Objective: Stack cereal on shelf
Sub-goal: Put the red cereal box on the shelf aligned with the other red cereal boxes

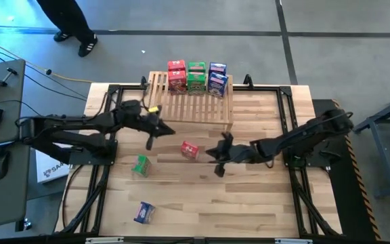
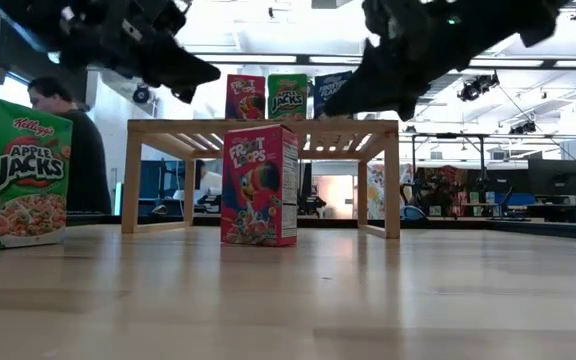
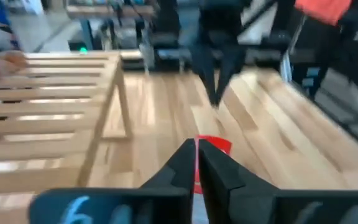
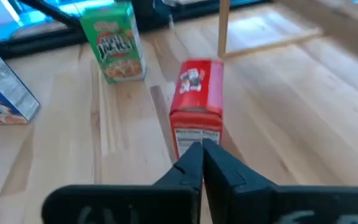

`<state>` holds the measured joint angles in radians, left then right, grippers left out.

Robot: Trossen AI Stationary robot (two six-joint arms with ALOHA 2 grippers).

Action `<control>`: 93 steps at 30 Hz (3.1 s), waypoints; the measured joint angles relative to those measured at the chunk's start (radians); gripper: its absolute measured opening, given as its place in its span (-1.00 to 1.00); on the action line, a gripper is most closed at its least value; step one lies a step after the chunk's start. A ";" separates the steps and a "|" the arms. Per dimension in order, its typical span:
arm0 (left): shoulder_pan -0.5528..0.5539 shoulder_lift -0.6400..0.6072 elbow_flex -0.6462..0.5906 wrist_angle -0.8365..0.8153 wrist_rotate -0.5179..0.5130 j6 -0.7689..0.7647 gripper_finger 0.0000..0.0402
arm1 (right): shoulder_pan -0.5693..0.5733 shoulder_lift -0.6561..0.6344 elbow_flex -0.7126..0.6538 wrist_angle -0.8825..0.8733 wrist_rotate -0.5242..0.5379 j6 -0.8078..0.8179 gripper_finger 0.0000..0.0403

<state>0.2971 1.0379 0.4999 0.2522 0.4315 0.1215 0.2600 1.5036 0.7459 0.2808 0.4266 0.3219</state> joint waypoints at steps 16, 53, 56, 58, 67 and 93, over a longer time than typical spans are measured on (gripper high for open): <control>-0.215 0.342 0.453 -0.597 -0.194 0.101 0.12 | 0.006 -0.103 -0.068 0.028 -0.008 -0.185 -1.00; -0.258 0.582 0.605 -0.757 -0.359 0.254 -0.13 | 0.024 -0.103 -0.068 -0.006 -0.018 -0.193 -1.00; -0.258 0.546 0.637 -0.823 -0.359 0.248 -0.18 | 0.024 -0.103 -0.068 -0.007 -0.018 -0.192 -1.00; -0.258 0.518 0.686 -0.895 -0.360 0.242 -0.20 | 0.024 -0.103 -0.068 -0.007 -0.018 -0.192 -1.00; -0.169 0.440 0.953 -1.188 -0.484 0.231 -0.20 | 0.024 -0.103 -0.068 -0.007 -0.019 -0.192 -1.00; 0.098 0.429 1.117 -1.218 -0.530 0.333 -0.20 | 0.024 -0.103 -0.068 -0.007 -0.044 -0.192 -1.00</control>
<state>0.3946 1.4672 1.6164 -0.9657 -0.0980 0.4549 0.2844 1.4010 0.6777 0.2741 0.3830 0.1303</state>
